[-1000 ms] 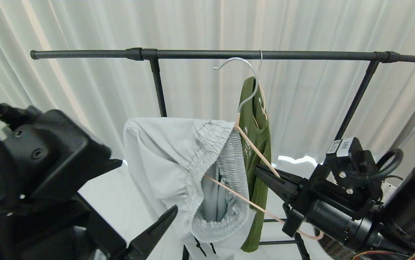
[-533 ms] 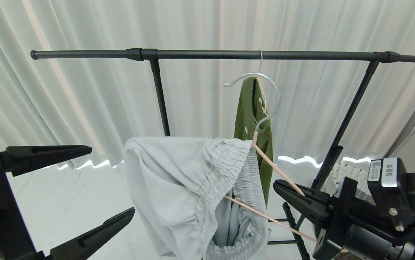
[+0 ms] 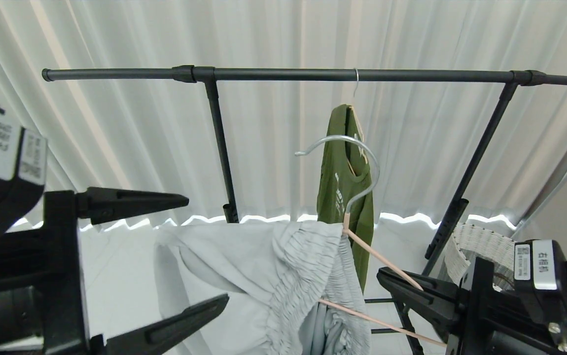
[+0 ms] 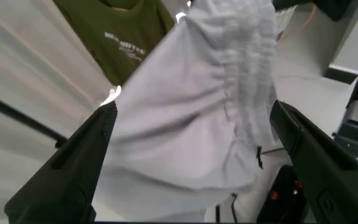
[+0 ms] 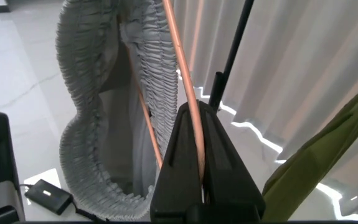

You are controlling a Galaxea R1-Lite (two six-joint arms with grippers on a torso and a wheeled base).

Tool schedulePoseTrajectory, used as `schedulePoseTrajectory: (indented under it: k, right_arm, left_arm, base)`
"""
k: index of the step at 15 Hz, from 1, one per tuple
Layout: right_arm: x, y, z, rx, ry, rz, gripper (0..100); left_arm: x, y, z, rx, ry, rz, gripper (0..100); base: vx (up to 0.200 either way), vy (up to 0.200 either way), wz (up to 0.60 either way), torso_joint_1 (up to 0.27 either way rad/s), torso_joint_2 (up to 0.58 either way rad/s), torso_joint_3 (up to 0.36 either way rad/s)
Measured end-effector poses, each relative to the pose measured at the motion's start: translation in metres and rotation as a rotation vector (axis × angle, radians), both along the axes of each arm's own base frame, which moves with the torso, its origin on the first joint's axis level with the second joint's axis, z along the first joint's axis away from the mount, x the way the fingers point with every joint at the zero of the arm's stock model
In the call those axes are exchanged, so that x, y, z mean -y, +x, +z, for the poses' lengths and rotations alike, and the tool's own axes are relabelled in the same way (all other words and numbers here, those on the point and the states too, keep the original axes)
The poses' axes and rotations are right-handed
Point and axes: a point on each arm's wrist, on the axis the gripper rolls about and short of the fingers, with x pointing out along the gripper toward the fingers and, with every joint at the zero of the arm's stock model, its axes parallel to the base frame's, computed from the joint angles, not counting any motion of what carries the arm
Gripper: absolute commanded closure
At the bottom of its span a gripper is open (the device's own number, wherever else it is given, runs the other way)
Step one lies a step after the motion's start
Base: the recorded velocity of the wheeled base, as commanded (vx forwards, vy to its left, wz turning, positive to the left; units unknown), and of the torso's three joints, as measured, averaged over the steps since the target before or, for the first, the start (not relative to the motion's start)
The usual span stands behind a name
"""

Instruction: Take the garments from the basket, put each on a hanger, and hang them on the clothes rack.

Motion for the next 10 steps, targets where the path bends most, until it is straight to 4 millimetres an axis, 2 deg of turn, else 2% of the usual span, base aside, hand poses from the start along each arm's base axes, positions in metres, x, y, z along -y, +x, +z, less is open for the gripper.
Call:
schedulePoseTrajectory:
  k: [2, 10]
  right_arm:
    - [0.002, -0.001, -0.002, -0.005, -0.008, 0.001, 100]
    - [-0.001, -0.014, -0.007, -0.014, -0.025, 0.062, 100]
  left_arm:
    - [0.003, 0.016, -0.001, 0.041, 0.013, -0.006, 0]
    - [0.018, 0.032, -0.026, -0.081, 0.041, -0.18, 0]
  base:
    - [0.0, 0.0, 0.0, 0.0, 0.0, 0.0]
    - [0.0, 0.0, 0.0, 0.0, 0.0, 0.0]
